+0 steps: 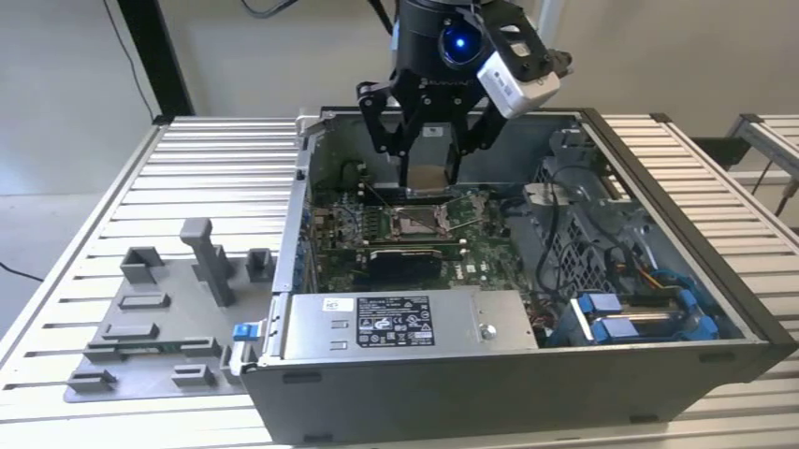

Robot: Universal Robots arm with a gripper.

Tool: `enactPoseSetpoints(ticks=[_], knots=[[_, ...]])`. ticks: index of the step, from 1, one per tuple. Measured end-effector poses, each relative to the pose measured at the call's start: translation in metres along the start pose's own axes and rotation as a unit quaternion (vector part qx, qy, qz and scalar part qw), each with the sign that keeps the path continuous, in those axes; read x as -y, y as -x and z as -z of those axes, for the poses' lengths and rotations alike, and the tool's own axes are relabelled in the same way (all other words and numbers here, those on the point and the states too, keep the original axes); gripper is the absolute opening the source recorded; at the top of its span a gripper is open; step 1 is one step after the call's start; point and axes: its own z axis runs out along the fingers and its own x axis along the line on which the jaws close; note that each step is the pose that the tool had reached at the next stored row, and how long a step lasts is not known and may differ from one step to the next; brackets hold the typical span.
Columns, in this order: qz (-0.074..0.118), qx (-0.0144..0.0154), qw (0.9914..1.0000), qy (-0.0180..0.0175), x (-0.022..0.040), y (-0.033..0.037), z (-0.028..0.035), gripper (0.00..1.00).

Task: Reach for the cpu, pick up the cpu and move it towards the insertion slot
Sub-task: 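Pick up the cpu and move it towards the insertion slot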

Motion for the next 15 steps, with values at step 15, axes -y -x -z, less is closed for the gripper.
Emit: enactPoseSetpoints(ticks=[15], knots=[[-0.054, 0.0035, 0.99852, 0.0007, -0.0055, 0.016, -0.0028, 0.0]])
